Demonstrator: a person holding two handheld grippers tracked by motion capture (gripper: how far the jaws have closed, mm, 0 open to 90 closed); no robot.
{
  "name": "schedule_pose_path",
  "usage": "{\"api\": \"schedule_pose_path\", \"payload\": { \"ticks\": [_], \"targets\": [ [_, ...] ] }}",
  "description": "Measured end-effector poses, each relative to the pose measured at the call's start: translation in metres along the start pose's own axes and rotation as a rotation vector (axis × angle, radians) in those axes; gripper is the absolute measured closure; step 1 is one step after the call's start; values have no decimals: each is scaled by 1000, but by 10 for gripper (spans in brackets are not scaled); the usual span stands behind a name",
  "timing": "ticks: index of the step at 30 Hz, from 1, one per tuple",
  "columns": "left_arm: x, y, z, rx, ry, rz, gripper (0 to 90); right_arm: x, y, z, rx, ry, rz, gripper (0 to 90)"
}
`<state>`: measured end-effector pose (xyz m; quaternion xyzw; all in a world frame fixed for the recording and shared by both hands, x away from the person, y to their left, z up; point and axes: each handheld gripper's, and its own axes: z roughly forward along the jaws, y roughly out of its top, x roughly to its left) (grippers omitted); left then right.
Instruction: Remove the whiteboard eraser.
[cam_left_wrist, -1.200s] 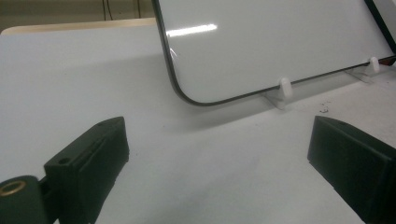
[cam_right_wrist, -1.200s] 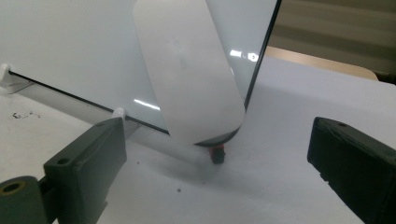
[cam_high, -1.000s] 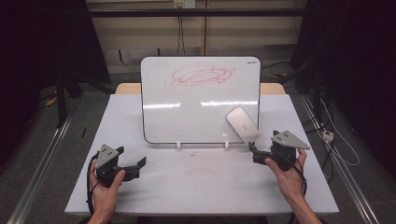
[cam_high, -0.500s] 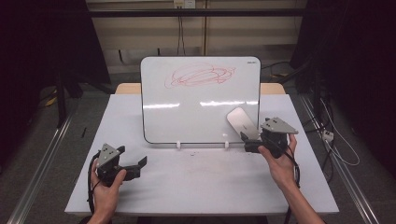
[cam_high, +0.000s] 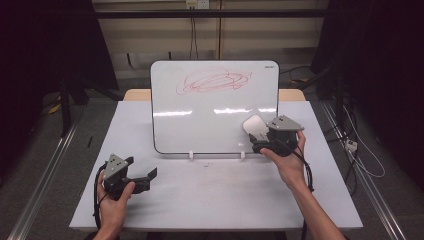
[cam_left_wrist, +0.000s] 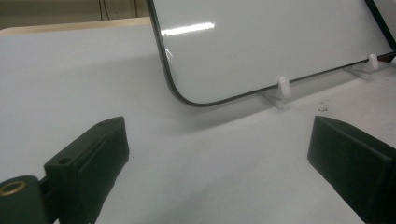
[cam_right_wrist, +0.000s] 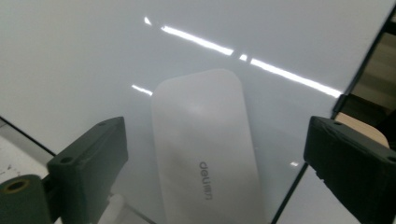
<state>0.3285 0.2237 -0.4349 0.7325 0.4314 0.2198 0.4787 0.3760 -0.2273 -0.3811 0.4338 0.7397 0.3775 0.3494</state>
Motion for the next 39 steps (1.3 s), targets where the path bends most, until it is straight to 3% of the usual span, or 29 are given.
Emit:
{"api": "schedule_pose_path", "payload": {
  "ticks": [3,7,9,20,32,39],
  "targets": [
    [0,0,0,2,-2,0,52,2,1,5,21,-25,-23,80],
    [0,0,0,3,-4,2,53,4,-3,8,51,-19,-44,118],
    [0,0,0,4,-3,1,53,4,-7,10,63,-36,-79,166],
    [-1,-1,-1,5,-1,-4,53,11,-21,16,125,-36,-157,245],
    [-1,-2,-1,15,-6,4,52,17,-22,23,147,-103,-206,299],
    [0,-2,0,13,-6,-3,53,18,-22,24,155,-109,-209,309]
  ]
}}
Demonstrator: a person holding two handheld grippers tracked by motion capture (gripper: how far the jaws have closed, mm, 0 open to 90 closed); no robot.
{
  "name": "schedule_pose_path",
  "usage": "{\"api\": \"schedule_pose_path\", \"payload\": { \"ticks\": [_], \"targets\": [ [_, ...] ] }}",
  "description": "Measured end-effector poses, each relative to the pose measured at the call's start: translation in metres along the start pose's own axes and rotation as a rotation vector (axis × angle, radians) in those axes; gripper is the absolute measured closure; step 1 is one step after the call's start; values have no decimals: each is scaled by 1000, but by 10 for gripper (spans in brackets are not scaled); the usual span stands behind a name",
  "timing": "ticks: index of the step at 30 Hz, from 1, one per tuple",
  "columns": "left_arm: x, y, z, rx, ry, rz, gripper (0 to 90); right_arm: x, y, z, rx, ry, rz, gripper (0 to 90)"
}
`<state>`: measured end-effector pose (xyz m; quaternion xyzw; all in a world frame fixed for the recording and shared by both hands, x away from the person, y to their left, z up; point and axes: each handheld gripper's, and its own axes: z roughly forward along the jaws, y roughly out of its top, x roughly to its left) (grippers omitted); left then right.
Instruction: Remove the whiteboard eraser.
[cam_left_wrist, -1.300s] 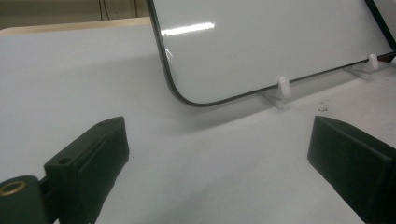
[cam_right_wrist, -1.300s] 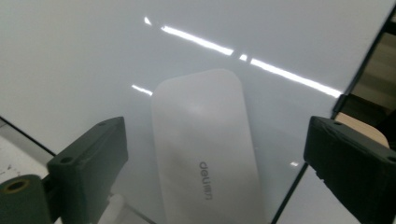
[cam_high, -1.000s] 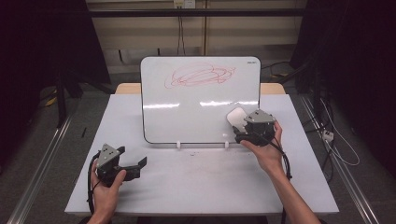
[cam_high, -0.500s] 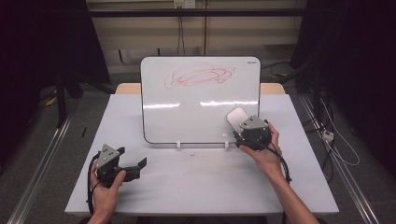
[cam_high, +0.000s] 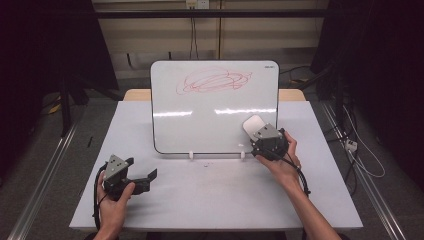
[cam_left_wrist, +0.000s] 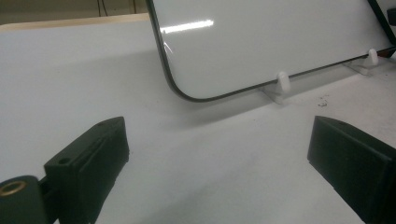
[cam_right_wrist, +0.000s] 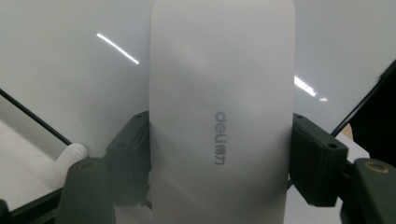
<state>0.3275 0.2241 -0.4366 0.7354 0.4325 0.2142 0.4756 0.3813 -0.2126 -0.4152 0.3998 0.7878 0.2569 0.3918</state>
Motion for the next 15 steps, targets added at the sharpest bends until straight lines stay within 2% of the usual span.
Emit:
{"api": "schedule_pose_path", "payload": {
  "ticks": [8,15],
  "targets": [
    [2,-1,-2,3,3,0,53,-2,1,-1,9,18,26,312],
    [0,-1,-3,5,8,3,52,-11,1,-2,3,81,91,312]
  ]
}}
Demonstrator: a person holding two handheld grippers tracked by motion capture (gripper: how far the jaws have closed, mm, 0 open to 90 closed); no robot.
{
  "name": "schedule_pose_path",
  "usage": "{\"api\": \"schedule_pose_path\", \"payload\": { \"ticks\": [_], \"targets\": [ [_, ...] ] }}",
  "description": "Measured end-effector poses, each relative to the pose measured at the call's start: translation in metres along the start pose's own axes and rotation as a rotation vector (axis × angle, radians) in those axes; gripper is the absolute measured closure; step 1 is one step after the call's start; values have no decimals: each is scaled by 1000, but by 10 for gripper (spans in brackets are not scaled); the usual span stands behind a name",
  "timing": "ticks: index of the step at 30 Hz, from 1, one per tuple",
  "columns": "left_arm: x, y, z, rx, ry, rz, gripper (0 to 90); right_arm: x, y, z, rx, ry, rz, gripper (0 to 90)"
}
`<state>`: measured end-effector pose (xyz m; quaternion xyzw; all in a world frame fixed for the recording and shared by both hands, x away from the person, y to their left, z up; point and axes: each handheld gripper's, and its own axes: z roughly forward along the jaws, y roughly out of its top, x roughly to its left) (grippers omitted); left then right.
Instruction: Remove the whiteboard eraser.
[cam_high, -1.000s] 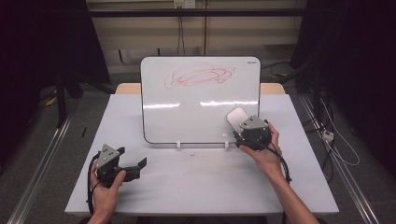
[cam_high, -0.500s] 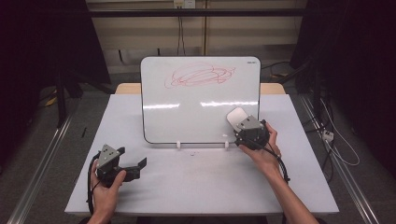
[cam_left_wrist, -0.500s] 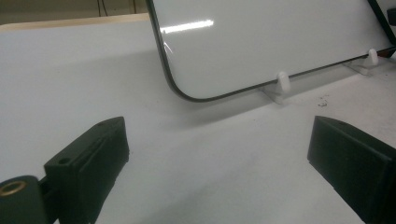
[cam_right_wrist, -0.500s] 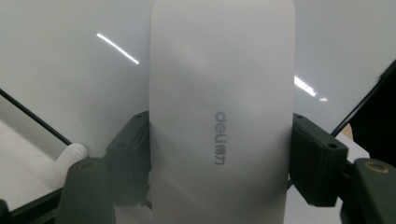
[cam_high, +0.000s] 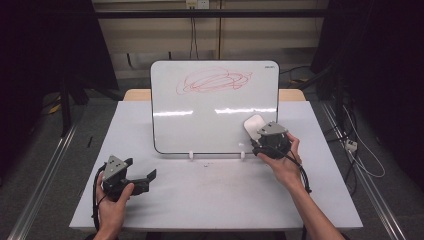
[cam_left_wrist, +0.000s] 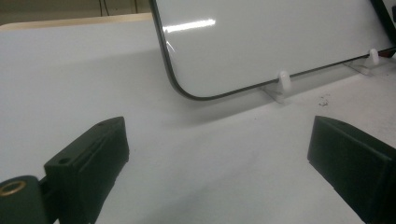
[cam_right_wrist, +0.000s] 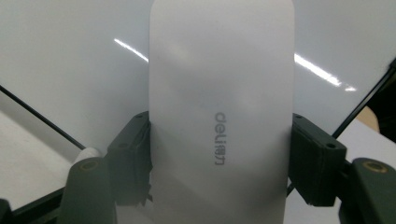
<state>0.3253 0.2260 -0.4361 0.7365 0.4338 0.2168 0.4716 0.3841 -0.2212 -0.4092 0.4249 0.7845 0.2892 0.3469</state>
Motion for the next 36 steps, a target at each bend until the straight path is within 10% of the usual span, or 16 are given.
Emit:
{"api": "schedule_pose_path", "payload": {
  "ticks": [15,36],
  "targets": [
    [4,-2,-3,-2,10,-16,52,-7,0,-7,-52,80,71,313],
    [3,-2,-4,-3,13,-13,52,-8,11,-26,-171,45,79,312]
  ]
}}
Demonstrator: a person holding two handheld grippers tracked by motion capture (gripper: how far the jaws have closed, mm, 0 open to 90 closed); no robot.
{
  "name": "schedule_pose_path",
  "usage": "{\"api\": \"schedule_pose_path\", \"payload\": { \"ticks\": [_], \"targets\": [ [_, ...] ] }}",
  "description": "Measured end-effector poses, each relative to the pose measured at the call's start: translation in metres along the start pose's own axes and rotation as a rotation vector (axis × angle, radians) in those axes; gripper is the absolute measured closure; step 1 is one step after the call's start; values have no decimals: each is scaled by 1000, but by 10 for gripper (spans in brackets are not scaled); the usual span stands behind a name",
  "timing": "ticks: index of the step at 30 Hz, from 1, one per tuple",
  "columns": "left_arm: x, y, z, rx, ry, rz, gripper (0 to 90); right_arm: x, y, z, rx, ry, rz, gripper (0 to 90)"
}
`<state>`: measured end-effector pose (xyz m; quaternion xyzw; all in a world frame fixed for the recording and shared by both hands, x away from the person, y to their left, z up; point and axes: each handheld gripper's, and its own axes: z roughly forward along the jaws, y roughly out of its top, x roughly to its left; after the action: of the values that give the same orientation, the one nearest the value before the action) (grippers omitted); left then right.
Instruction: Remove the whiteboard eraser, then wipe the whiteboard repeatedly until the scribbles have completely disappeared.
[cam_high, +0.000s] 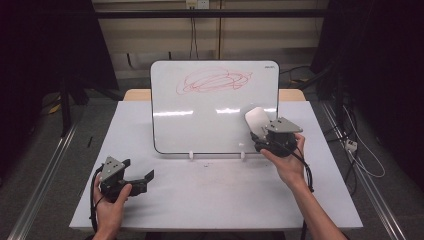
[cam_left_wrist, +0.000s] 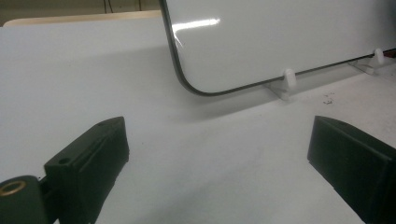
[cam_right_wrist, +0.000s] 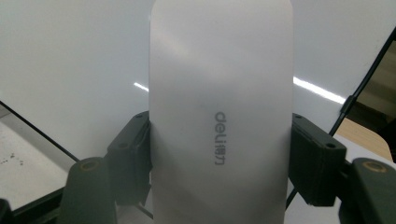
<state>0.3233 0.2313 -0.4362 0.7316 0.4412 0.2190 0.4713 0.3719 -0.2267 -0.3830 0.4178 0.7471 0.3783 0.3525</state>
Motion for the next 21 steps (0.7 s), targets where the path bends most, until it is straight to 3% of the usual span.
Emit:
{"api": "schedule_pose_path", "payload": {
  "ticks": [15,21],
  "targets": [
    [0,0,1,5,2,12,53,1,15,-3,-61,-10,-18,312],
    [3,-2,3,16,1,-4,53,-4,28,-1,-84,-20,-11,312]
  ]
}}
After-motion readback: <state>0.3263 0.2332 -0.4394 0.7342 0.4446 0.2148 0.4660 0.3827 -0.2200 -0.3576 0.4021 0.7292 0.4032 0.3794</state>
